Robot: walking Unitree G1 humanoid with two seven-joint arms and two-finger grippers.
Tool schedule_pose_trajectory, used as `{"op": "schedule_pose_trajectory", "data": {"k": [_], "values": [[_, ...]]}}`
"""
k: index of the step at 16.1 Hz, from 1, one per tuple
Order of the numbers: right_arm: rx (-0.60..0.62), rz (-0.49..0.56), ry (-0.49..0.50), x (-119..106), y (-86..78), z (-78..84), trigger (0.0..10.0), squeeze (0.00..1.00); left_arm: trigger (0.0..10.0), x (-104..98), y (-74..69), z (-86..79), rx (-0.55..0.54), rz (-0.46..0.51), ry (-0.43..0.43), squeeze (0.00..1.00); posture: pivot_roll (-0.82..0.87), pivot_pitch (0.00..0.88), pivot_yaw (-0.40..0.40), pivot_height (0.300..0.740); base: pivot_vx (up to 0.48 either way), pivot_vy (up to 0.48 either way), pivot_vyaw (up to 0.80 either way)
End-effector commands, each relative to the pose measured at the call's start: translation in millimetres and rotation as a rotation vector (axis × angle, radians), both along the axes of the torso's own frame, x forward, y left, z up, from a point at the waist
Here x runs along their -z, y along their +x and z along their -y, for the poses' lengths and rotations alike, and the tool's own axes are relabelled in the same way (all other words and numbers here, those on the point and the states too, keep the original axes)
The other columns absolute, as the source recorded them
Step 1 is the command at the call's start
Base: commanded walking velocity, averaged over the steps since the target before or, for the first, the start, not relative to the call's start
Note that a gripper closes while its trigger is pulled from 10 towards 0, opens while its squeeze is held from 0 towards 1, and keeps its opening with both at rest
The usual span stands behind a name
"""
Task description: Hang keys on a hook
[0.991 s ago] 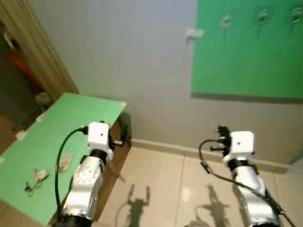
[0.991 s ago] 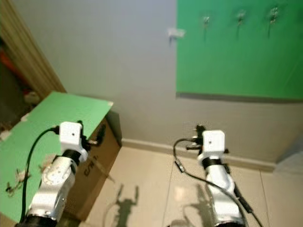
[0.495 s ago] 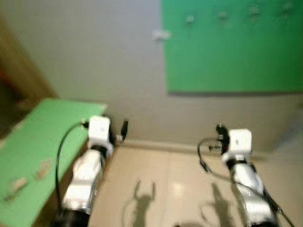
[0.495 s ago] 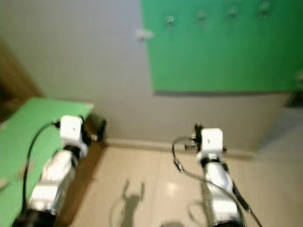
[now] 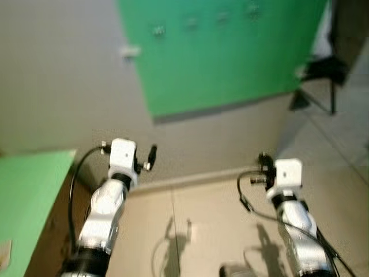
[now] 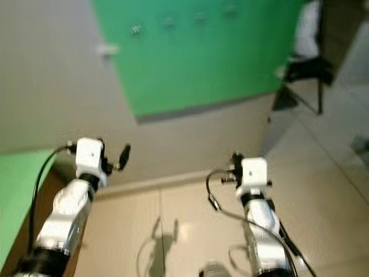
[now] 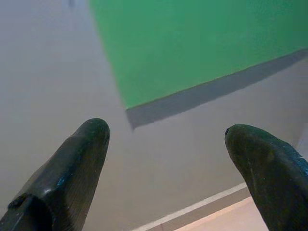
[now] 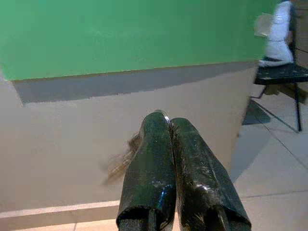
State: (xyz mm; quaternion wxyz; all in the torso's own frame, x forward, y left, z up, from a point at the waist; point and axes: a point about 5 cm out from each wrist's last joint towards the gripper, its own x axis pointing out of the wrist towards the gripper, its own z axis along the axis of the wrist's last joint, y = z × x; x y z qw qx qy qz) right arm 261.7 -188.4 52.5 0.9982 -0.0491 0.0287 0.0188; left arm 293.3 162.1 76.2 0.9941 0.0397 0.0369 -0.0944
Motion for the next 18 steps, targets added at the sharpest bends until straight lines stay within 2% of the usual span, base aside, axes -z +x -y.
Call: {"op": "schedule_pose_trajectory", "data": {"k": [1, 4, 6, 9, 10, 12, 17, 18], "values": [[-0.001, 0.009, 0.0, -1, 2.1, -1.8, 0.0, 0.0, 10.0, -1, 1.0, -3.9, -0.008, 0.004, -0.003, 0.0, -0.26, 0.0, 0.145, 0.74, 0.0, 0.0, 0.0], [-0.021, 0.016, -0.011, -2, 3.4, -3.7, 0.0, 0.0, 10.0, -2, -0.2, -5.6, -0.064, 0.019, -0.031, 0.0, -0.25, 0.0, 0.147, 0.74, 0.333, 0.346, 0.0], [-0.045, 0.044, -0.02, -10, 7.5, -2.8, 0.0, 0.0, 10.0, -1, -4.9, -7.7, -0.106, 0.035, -0.047, 0.0, -0.25, 0.0, 0.139, 0.74, 0.289, 0.384, 0.0], [-0.075, 0.019, -0.009, -16, 20.4, 6.0, 0.0, 0.0, 10.0, 13, -25.0, -6.0, -0.117, -0.003, -0.064, 0.0, -0.23, 0.0, 0.097, 0.74, 0.297, 0.376, 0.0], [-0.088, 0.006, -0.013, -16, 23.0, 6.3, 0.0, 0.0, 10.0, 16, -27.6, -5.5, -0.123, -0.014, -0.069, 0.0, -0.22, 0.0, 0.095, 0.74, 0.307, 0.368, 0.0], [-0.122, -0.003, -0.033, -17, 29.4, 3.7, 0.0, 0.0, 10.0, 19, -28.2, -1.3, -0.106, -0.042, -0.049, 0.0, -0.2, 0.0, 0.089, 0.74, 0.349, 0.323, 0.0], [-0.164, -0.042, -0.004, -11, 36.8, -8.4, 0.0, 0.0, 10.0, 16, -21.3, -5.5, -0.126, -0.042, -0.046, 0.0, -0.2, 0.0, 0.098, 0.74, 0.0, 0.0, 0.0], [-0.171, -0.05, -0.009, -10, 38.7, -10.3, 0.0, 0.0, 10.0, 17, -22.8, -1.0, -0.11, -0.047, -0.043, 0.0, -0.2, 0.0, 0.102, 0.74, 0.0, 0.0, 0.0]]}}
